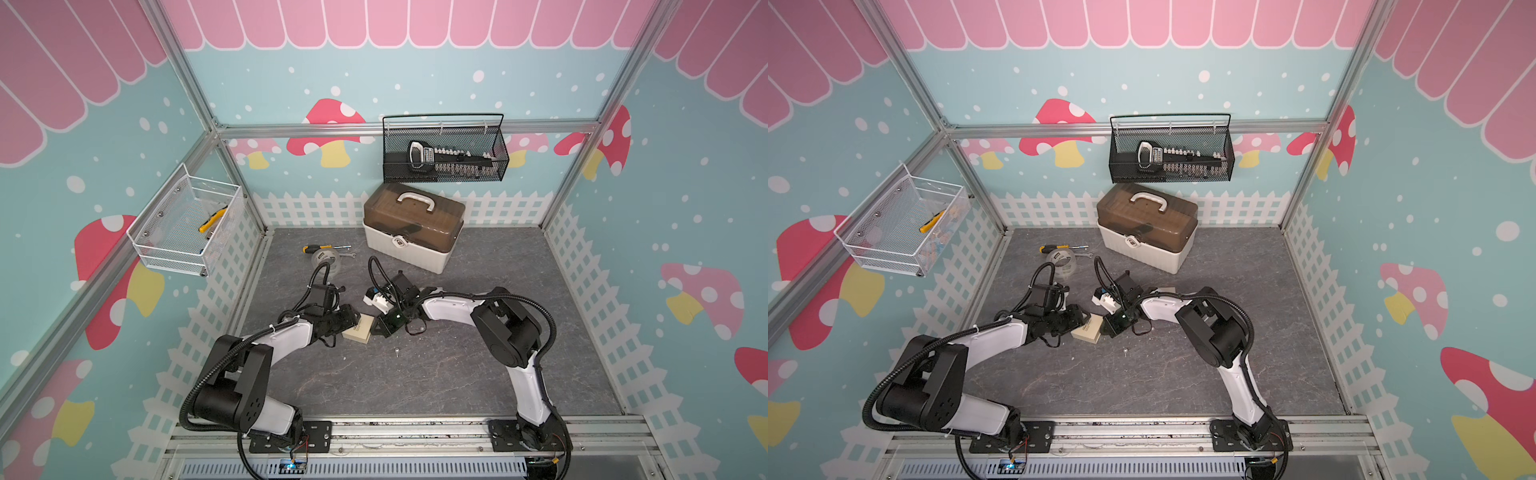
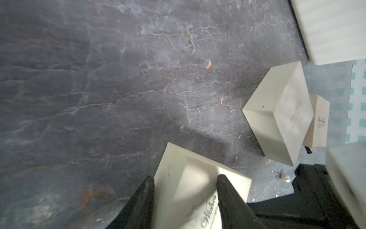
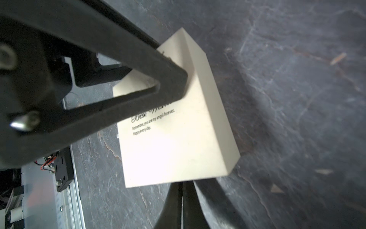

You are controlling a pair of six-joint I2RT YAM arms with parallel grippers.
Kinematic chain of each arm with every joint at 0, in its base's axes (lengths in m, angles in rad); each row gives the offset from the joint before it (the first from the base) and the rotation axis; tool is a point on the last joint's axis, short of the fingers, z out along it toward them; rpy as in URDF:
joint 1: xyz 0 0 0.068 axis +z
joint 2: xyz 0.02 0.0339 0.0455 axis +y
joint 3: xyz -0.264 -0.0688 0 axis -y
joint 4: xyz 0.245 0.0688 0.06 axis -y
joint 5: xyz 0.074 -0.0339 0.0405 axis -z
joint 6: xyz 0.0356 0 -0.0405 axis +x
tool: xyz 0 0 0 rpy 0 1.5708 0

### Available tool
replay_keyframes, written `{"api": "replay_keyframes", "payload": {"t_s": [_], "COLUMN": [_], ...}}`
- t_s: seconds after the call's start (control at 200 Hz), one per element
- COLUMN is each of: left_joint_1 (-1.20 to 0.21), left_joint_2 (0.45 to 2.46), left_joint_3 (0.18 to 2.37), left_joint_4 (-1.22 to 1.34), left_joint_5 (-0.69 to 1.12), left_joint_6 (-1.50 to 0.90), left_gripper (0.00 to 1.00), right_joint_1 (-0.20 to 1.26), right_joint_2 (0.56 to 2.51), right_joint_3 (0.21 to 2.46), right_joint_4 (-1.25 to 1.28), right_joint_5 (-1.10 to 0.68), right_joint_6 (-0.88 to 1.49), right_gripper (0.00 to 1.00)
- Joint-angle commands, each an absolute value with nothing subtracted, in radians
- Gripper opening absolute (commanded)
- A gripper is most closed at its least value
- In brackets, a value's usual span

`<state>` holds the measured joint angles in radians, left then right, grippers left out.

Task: Place the earrings into the drawer-style jewelry box
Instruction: Open the drawer in the jewelry box.

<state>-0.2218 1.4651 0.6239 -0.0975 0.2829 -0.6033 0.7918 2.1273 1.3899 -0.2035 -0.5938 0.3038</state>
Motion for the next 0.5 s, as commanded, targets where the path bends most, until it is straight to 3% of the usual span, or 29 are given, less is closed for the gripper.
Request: {"api": "replay_keyframes", "payload": {"t_s": [0.0, 0.495], "left_joint_1": [-0.191, -0.155], "left_joint_2": [1.430, 1.429], "left_joint_3": [0.599, 0.576], "left_joint_4": [-0.148, -0.180], "left_joint_5": [0.253, 0.219], "left_joint_6": [-0.621, -0.621], "left_gripper": [0.51, 0.45], "right_joint_1": [0.818, 0.824], "right_joint_2": [2.154, 2.129], "right_joint_3": [1.434, 1.414], "right_joint_4": [-0.198, -0.199], "right_joint_5": [-0.604, -0.569], "right_joint_6": [0.302, 0.316], "right_gripper": [0.00, 0.00]}}
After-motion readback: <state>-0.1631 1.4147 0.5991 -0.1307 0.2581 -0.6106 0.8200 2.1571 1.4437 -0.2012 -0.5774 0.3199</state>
